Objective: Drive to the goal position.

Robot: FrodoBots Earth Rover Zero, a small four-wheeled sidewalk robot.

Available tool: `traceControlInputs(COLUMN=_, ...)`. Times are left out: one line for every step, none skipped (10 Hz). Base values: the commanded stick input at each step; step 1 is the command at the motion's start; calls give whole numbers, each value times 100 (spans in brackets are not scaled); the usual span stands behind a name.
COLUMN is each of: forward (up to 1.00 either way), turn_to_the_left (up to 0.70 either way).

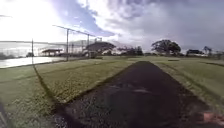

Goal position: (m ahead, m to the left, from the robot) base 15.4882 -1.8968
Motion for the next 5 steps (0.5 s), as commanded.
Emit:
traceControlInputs(forward=70, turn_to_the_left=0)
traceControlInputs(forward=70, turn_to_the_left=0)
traceControlInputs(forward=70, turn_to_the_left=0)
traceControlInputs(forward=70, turn_to_the_left=0)
traceControlInputs(forward=70, turn_to_the_left=0)
